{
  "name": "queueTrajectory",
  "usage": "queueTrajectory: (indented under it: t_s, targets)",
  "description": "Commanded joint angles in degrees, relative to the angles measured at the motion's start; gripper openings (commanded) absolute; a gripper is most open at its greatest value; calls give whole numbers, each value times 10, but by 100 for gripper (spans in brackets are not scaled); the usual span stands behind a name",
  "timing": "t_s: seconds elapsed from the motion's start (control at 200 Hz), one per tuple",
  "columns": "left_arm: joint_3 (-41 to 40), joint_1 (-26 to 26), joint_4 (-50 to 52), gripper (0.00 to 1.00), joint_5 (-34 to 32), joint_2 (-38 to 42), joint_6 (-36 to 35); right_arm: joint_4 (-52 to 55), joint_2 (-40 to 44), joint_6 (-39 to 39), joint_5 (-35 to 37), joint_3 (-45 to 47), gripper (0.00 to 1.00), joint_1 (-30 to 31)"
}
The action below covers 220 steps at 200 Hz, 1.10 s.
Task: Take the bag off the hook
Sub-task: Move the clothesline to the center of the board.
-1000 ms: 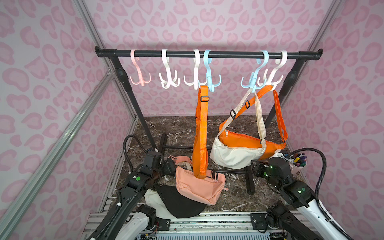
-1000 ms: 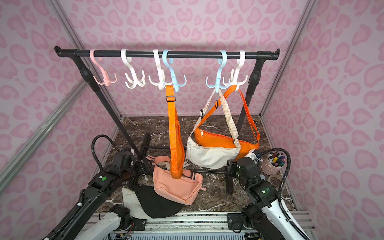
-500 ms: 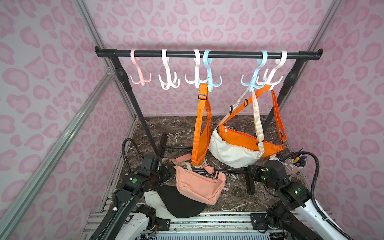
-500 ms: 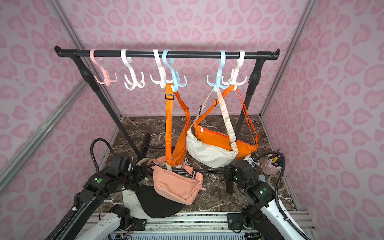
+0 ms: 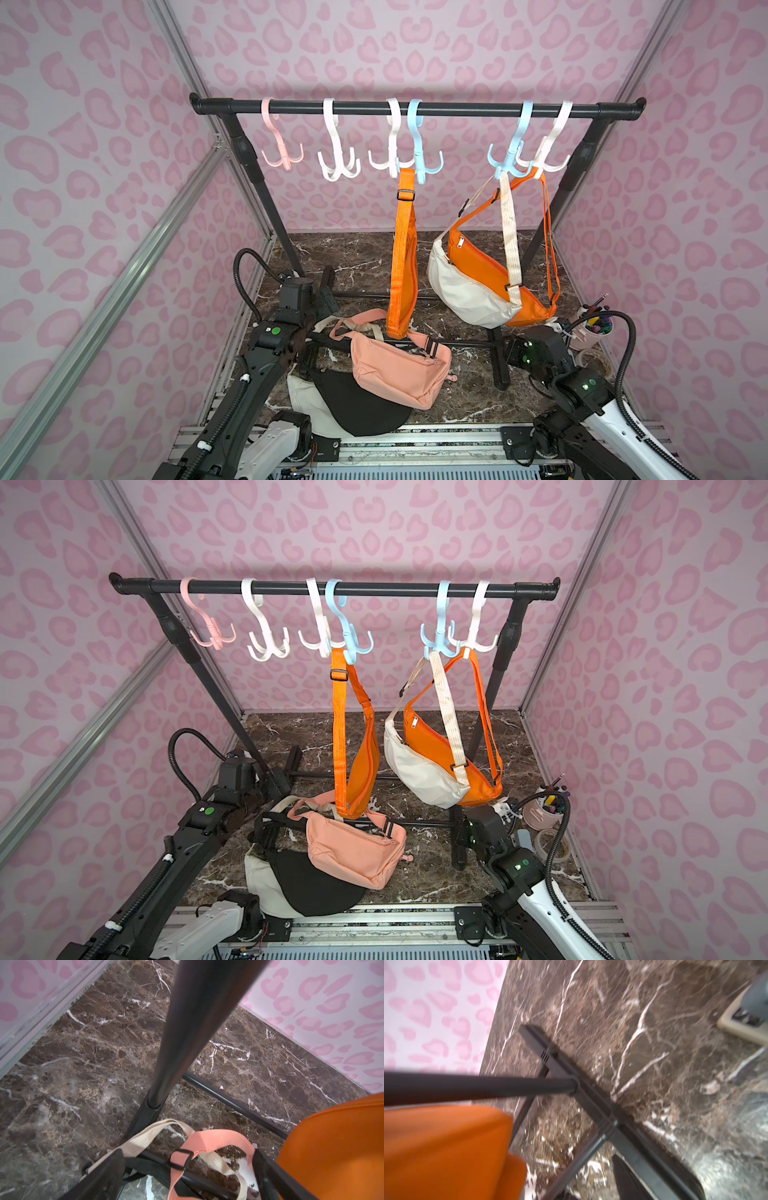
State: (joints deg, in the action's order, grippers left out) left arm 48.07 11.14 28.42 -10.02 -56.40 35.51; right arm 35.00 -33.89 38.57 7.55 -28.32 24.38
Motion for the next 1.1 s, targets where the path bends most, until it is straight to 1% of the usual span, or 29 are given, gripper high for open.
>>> queueTrajectory:
  t_s: [0.0, 0.075, 0.185, 0.36, 0.515, 0.75, 1.095]
  targets:
    - [-6, -17, -77, 95, 9, -12, -27, -87, -33, -41, -42, -1, 46, -45]
    - [-7, -30, -102, 92, 28, -25, -34, -121, -65, -68, -64, -8, 46, -69]
    - [1, -36, -117, 92, 24, -47, -45, -153, -108, -95, -76, -26, 46, -96]
    - [22, -43, -118, 90, 25, -85, -75, -203, -155, -107, -128, -39, 45, -141]
    - [30, -51, -136, 89, 43, -100, -90, -227, -186, -119, -139, -53, 45, -145]
    - [44, -61, -144, 88, 48, -128, -91, -245, -246, -135, -143, -93, 44, -156]
    - [97, -80, -163, 87, 53, -194, -94, -276, -376, -161, -158, -188, 43, -173]
